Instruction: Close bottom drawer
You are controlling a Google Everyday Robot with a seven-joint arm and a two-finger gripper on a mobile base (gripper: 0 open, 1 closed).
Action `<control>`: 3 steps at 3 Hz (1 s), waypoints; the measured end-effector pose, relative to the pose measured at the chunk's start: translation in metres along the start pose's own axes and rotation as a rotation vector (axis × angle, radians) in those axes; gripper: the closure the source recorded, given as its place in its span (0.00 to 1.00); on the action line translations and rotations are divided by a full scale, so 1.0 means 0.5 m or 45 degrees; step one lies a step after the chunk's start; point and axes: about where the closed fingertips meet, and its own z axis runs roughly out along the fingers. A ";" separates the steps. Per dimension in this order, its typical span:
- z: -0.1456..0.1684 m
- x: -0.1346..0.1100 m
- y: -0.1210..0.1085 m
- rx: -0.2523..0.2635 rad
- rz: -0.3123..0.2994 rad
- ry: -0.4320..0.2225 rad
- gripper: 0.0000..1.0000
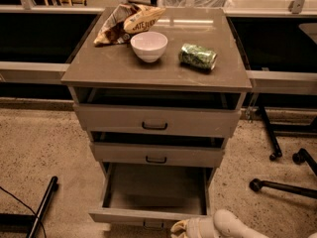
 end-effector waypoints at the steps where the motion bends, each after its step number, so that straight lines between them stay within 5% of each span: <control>1: 0.007 0.013 -0.054 0.128 0.062 0.004 0.72; 3: 0.008 0.013 -0.054 0.134 0.066 0.004 0.19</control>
Offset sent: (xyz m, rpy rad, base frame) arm 0.0629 -0.0191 -0.0154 -0.0008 -0.1072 -0.4027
